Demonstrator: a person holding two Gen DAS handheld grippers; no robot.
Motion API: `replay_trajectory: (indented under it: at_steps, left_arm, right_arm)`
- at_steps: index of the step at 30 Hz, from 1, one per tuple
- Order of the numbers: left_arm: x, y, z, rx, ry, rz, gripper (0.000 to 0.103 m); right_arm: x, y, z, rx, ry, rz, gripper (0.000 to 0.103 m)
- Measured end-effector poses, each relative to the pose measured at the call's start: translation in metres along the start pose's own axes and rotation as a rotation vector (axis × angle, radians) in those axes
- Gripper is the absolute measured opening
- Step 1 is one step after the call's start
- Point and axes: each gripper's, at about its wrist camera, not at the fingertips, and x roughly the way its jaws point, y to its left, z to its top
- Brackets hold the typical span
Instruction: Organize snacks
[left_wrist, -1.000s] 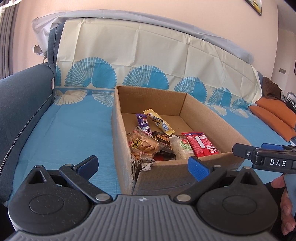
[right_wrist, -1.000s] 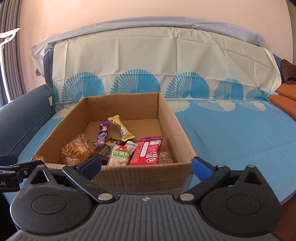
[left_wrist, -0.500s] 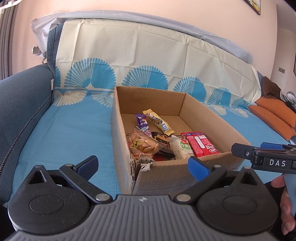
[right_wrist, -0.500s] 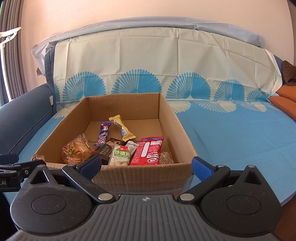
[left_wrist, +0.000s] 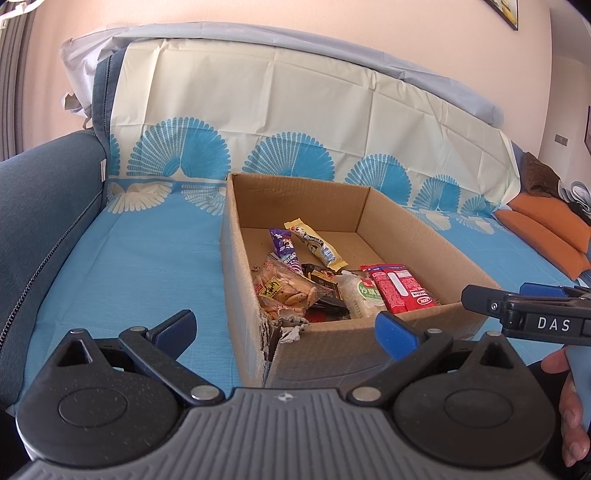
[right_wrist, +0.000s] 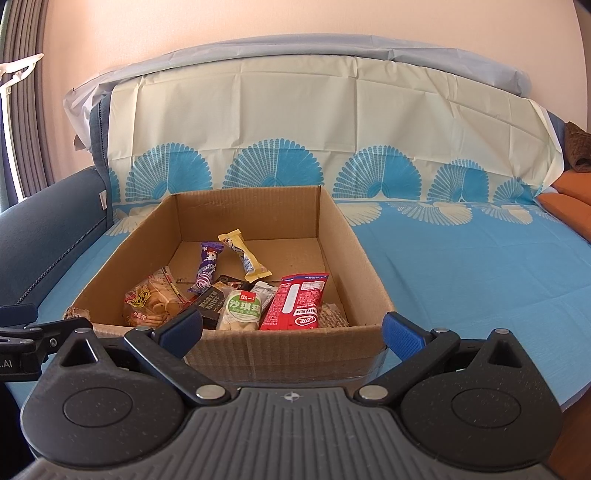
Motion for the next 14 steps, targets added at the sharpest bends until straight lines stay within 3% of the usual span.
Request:
replay_trajectory:
  at_steps: [14]
  left_arm:
    - [-0.009,0.001,0.002,0.031,-0.045,-0.028,0.103]
  right_arm:
    - [-0.006,-0.013,0.004,0.061,-0.037,0.009,0.102]
